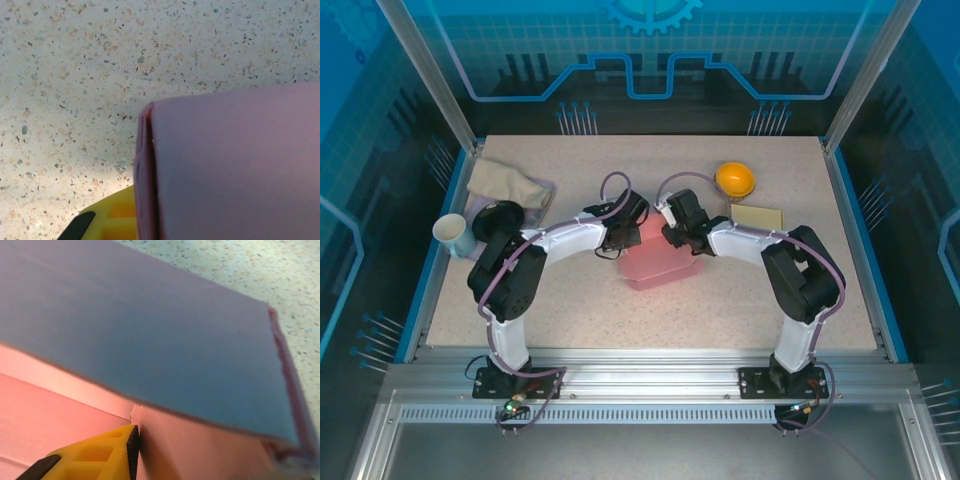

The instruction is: Fold the paper box

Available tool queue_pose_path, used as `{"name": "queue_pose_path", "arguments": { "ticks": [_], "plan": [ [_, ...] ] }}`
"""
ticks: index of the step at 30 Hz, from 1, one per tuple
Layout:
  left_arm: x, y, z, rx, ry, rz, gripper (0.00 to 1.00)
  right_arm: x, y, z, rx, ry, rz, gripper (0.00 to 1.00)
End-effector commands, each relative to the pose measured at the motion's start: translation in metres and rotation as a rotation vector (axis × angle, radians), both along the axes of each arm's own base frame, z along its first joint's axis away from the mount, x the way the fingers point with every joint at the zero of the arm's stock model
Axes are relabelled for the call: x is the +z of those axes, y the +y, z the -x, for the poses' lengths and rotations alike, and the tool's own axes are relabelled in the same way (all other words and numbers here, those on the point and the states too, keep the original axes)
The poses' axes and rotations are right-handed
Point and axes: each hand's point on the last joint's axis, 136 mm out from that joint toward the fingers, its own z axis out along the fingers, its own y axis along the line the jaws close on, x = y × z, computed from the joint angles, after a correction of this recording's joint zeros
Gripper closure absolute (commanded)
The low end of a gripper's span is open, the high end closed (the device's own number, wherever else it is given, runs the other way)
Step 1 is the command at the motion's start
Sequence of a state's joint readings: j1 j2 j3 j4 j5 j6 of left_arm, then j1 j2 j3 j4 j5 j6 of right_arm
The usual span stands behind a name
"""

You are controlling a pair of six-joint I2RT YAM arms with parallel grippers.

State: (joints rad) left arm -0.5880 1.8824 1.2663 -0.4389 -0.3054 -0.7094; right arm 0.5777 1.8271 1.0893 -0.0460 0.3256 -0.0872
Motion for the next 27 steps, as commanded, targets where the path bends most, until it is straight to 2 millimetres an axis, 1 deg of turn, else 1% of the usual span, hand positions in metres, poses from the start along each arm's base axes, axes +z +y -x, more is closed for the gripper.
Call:
{"name": "queue_pose_path", "arguments": {
  "ticks": [1,3,6,12,13,14,15,18,21,23,25,27],
  "plan": [
    [0.013,-0.008,-0.002,0.019,0.010,0.054,1.00,0.020,-0.019,-0.008,-0.163,-0.065,0.071,0.69],
    [0.012,-0.004,-0.001,0.033,0.016,0.035,1.00,0.024,-0.036,-0.008,-0.259,-0.083,0.162,0.69],
    [0.010,0.002,0.000,0.059,0.021,0.012,1.00,0.030,-0.042,-0.008,-0.314,-0.121,0.250,0.69],
    [0.008,0.008,0.001,0.095,0.029,-0.006,1.00,0.030,-0.057,-0.007,-0.437,-0.121,0.288,0.68],
    [0.007,0.008,0.001,0.099,0.031,-0.007,1.00,0.030,-0.061,-0.007,-0.466,-0.127,0.295,0.66],
    [0.007,0.008,0.001,0.102,0.031,-0.006,1.00,0.032,-0.066,-0.007,-0.504,-0.134,0.307,0.61],
    [0.006,0.008,0.001,0.105,0.033,-0.006,1.00,0.032,-0.070,-0.006,-0.539,-0.131,0.312,0.59],
    [0.006,0.007,0.001,0.110,0.035,-0.002,1.00,0.029,-0.064,-0.008,-0.537,-0.098,0.256,0.61],
    [0.006,0.007,0.000,0.114,0.033,-0.004,1.00,0.033,-0.062,-0.007,-0.554,-0.095,0.184,0.63],
    [0.006,0.007,-0.001,0.115,0.032,-0.002,1.00,0.035,-0.056,-0.007,-0.539,-0.084,0.140,0.63],
    [0.004,0.007,0.000,0.113,0.037,-0.005,1.00,0.036,-0.042,-0.008,-0.482,-0.062,0.067,0.62],
    [0.002,0.006,-0.001,0.113,0.041,-0.007,1.00,0.038,-0.020,-0.007,-0.388,-0.032,-0.037,0.62]
  ]
}}
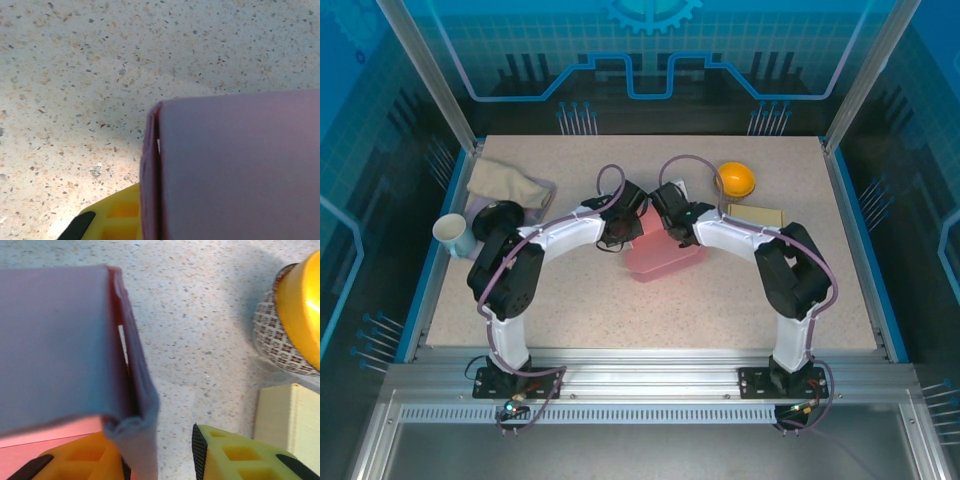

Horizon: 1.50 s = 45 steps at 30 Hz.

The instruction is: Fold the paper box

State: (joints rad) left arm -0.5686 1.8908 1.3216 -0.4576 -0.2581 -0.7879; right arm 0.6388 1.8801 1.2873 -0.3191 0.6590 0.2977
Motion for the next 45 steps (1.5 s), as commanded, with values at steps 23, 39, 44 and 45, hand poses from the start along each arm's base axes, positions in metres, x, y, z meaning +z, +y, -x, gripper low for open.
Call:
{"name": "queue_pose_path", "arguments": {
  "ticks": [23,39,44,45],
  "plan": [
    [0.012,0.010,-0.012,-0.119,-0.170,-0.180,1.00,0.104,0.013,0.036,0.362,0.025,-0.610,0.37],
    [0.026,-0.006,-0.035,-0.314,-0.488,-0.367,1.00,0.052,0.018,0.013,0.211,0.206,-0.731,0.47],
    [0.016,-0.007,-0.034,-0.327,-0.491,-0.376,1.00,0.029,0.014,0.020,0.181,0.253,-0.719,0.48],
    [0.015,-0.008,-0.034,-0.331,-0.490,-0.379,1.00,0.023,0.012,0.022,0.174,0.264,-0.713,0.49]
  ]
}}
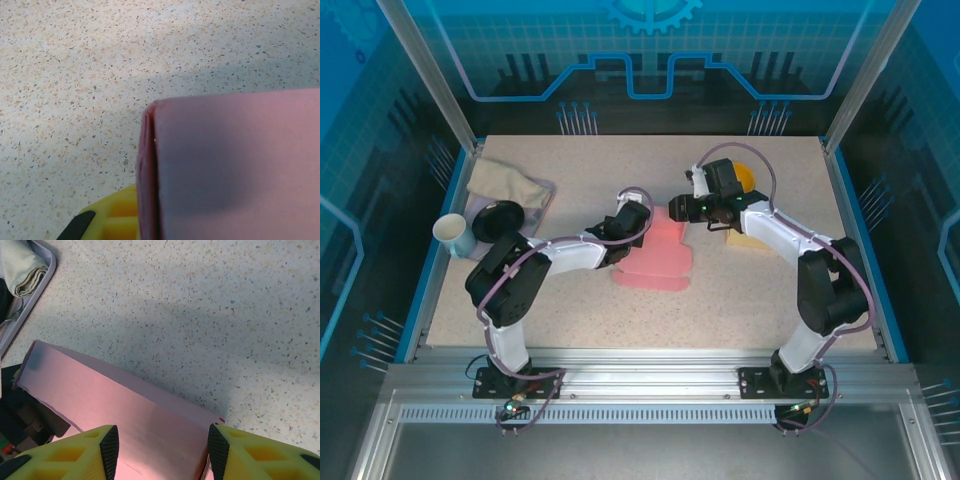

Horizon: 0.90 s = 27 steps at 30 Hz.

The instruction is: Fold the paper box

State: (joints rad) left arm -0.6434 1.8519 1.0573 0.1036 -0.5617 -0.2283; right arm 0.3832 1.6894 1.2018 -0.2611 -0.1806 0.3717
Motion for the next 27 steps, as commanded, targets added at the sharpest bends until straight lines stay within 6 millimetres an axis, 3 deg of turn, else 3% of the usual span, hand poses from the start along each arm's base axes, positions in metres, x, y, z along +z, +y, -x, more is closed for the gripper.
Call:
{"name": "queue_pose_path", "arguments": {
  "ticks": [1,4,12,20,27],
  "plan": [
    [0.002,-0.007,-0.006,-0.013,-0.051,-0.005,1.00,-0.024,-0.006,0.008,-0.018,0.078,0.002,0.49],
    [-0.002,-0.005,-0.006,-0.011,-0.043,-0.030,1.00,-0.025,-0.016,0.012,-0.054,0.064,0.027,0.48],
    [-0.015,-0.002,-0.002,-0.025,-0.023,-0.067,1.00,0.003,-0.021,0.019,-0.073,0.021,-0.014,0.44],
    [-0.017,-0.006,0.004,-0.067,-0.027,-0.062,1.00,-0.023,-0.035,0.011,-0.112,0.080,0.000,0.44],
    [-0.021,-0.010,0.005,-0.087,-0.020,-0.054,1.00,-0.043,-0.025,0.012,-0.073,0.134,-0.033,0.45]
  ]
}}
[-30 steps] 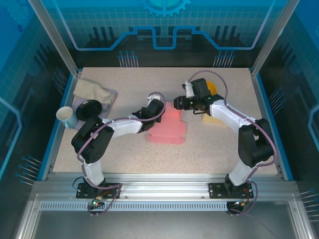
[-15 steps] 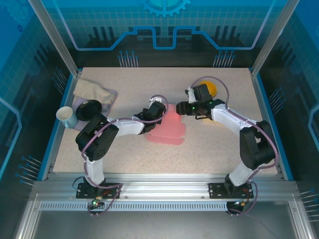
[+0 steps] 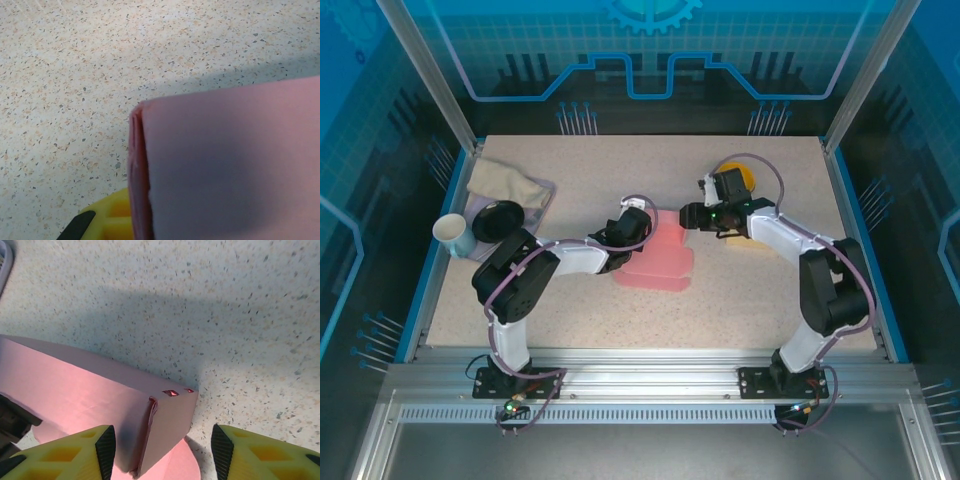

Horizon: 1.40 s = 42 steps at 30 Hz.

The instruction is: Fold the paper box

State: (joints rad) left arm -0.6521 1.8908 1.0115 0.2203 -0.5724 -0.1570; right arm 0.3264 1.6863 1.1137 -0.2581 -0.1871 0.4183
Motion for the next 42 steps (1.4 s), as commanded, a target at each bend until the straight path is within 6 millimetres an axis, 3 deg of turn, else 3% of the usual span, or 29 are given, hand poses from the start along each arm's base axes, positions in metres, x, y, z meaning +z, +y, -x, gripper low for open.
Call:
{"name": "queue_pose_path", "arguments": {
  "ticks": [1,5,8,16,19,30,35,42],
  "plan": [
    [-0.007,-0.006,0.006,-0.042,0.013,-0.013,1.00,-0.012,0.004,0.002,0.009,0.036,-0.036,0.46],
    [-0.011,-0.007,0.005,-0.041,0.022,-0.025,0.96,-0.021,0.000,0.005,-0.008,0.049,-0.020,0.55],
    [-0.013,-0.009,0.005,-0.055,0.040,-0.025,0.91,-0.023,-0.003,0.007,-0.028,0.054,-0.021,0.56],
    [0.008,-0.003,0.006,-0.044,0.063,0.043,0.56,-0.019,-0.009,0.011,-0.083,0.032,-0.011,0.56],
    [0.015,-0.002,0.015,-0.054,0.067,0.075,0.48,-0.018,-0.010,0.011,-0.098,0.030,-0.004,0.56],
    [0.011,0.034,0.044,-0.133,0.082,0.180,0.45,-0.012,-0.002,0.009,-0.074,0.024,0.004,0.56],
    [0.008,0.020,0.041,-0.243,0.085,0.220,0.45,-0.013,-0.002,0.008,-0.075,0.034,0.012,0.56],
    [0.000,0.001,0.019,-0.282,0.081,0.233,0.45,-0.019,-0.002,0.007,-0.075,0.050,0.023,0.56]
  ]
}}
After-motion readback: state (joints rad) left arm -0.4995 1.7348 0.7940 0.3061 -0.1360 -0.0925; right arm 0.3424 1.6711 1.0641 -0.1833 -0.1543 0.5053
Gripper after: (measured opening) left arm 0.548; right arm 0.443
